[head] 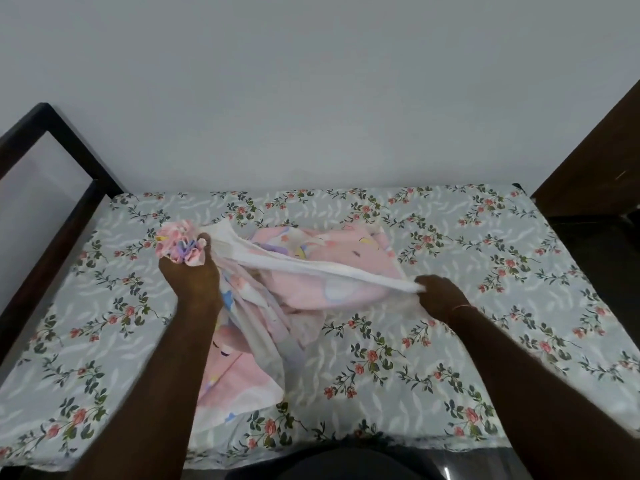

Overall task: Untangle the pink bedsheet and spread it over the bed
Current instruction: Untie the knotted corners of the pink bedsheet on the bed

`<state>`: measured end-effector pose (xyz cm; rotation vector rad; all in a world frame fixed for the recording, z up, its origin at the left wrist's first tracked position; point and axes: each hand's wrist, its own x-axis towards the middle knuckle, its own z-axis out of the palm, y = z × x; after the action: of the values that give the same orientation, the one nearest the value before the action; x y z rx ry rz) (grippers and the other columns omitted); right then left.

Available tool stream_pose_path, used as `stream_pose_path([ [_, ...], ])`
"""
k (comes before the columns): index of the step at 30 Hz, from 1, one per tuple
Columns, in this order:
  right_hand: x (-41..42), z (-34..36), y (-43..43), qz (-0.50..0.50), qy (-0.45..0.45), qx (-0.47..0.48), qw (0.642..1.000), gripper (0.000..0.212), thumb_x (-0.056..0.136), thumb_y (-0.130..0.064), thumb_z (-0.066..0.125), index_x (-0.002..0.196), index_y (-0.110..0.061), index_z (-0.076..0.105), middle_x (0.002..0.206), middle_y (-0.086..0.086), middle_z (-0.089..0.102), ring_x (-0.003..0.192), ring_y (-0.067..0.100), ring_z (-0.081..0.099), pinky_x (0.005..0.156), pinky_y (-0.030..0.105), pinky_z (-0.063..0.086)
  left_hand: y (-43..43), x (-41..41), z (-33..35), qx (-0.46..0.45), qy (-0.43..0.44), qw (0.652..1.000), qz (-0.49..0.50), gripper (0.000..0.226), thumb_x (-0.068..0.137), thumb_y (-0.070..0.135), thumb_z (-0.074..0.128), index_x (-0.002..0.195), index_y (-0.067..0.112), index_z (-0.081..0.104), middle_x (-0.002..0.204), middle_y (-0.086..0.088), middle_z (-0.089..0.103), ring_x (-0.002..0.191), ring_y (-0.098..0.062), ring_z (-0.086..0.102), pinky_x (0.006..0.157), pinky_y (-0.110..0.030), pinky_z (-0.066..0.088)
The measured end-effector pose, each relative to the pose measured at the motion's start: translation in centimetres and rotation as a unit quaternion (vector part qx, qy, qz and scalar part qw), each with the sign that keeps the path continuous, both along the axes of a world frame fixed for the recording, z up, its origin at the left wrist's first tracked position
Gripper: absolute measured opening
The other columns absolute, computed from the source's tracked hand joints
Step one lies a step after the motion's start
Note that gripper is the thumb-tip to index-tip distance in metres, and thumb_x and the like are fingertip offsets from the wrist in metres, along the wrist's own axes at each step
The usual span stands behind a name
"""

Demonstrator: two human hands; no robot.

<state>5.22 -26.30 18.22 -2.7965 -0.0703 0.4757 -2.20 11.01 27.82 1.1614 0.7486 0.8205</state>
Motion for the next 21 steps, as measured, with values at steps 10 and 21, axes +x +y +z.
stream_pose_path([
  [10,-4.4,0.6,3.6,0.168,0.26,-0.113,0.944,0.057,0.083,-0.04,0.068,0.126,-0.005,0.055,0.129,0.009,0.057,0.116,0.024,0.055,0.1,0.032,0.043,-4.0,-1.3,-0.9,0.155,0.031,0.957,-0.244,0.025,0.084,0.0,0.067,0.1,0.018,0.061,0.099,0.011,0.068,0.09,0.003,0.064,0.082,-0.016,0.049],
  [21,-8.8,9.5,14.9,-0.054,0.011,0.577,0.815,0.033,0.083,-0.031,0.06,0.096,-0.001,0.062,0.087,0.025,0.063,0.078,0.02,0.053,0.075,0.052,0.047,-7.7,-4.0,-0.3,0.066,0.058,0.929,-0.36,0.035,0.078,0.017,0.075,0.111,0.016,0.065,0.109,0.007,0.071,0.105,-0.011,0.065,0.098,-0.036,0.047],
])
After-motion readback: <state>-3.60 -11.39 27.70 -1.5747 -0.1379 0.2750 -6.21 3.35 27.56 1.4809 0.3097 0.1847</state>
